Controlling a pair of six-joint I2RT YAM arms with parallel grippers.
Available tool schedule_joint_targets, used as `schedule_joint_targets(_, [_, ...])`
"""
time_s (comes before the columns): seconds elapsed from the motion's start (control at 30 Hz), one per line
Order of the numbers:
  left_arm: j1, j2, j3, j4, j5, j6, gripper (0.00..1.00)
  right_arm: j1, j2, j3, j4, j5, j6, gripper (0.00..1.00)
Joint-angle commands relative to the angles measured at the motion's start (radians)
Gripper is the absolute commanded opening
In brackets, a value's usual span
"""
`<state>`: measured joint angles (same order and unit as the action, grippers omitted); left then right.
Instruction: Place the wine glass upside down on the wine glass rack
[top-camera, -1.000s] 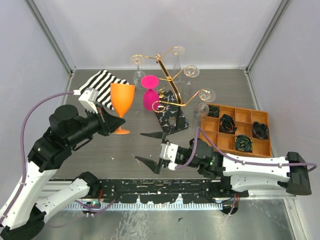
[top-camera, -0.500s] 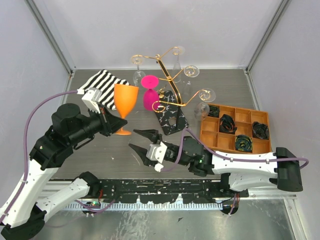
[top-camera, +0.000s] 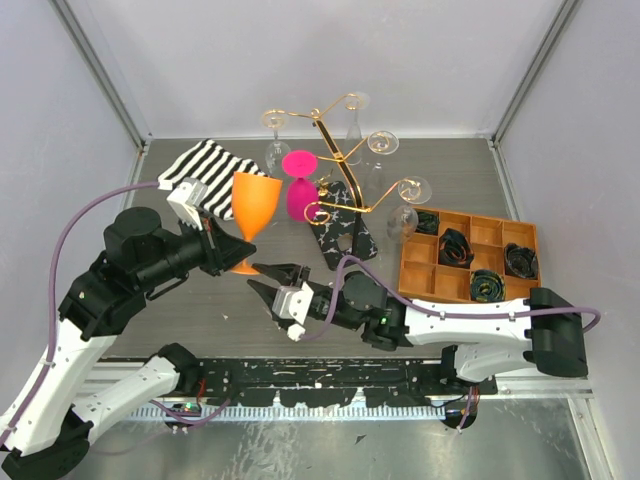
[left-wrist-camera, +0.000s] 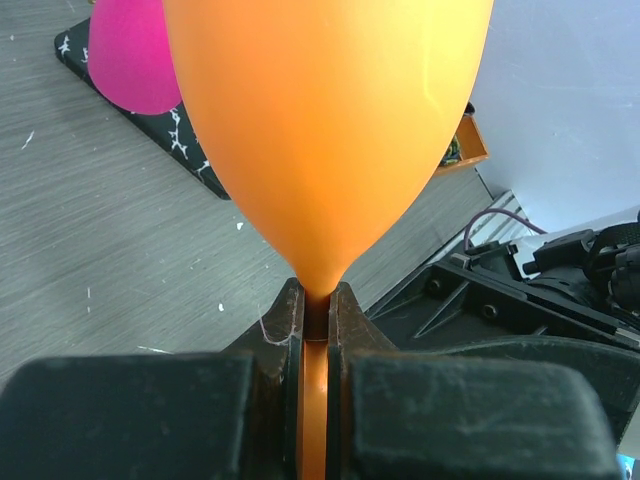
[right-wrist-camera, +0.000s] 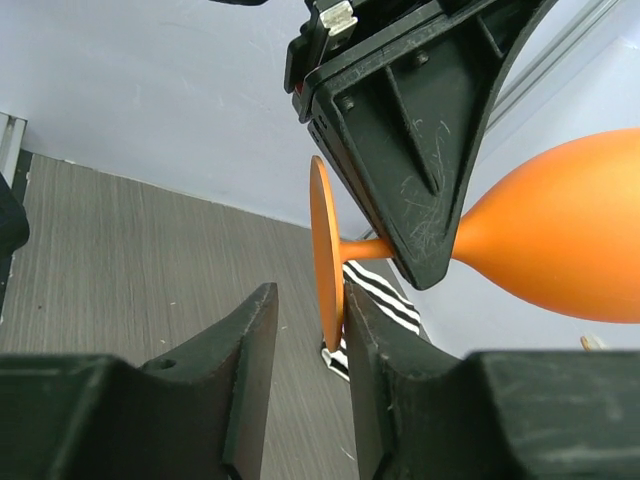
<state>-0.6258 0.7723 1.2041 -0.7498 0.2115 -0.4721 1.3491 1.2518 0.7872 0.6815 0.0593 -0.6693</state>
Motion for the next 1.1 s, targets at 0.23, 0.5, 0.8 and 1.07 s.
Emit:
schedule_joint_targets(0.23, [-0.003,-0.026,-0.017,0.039,0.036,-0.012,0.00,0.007,0.009,0.047,0.114,0.052,-0.001,0.23])
schedule_joint_targets(0.5, [-0.003,-0.043,-0.046,0.056,0.040,-0.033,0.09,0.007,0.013,0.047,0.128,0.049,0.074,0.01])
schedule_joint_targets(0.8, [-0.002,-0.086,-0.043,0.036,0.003,-0.019,0.52,0.006,-0.023,0.054,0.027,0.092,0.157,0.01])
schedule_joint_targets(1.07, [-0.003,-0.128,0.018,-0.038,-0.059,0.063,0.74,0.007,-0.048,0.162,-0.318,0.149,0.420,0.01])
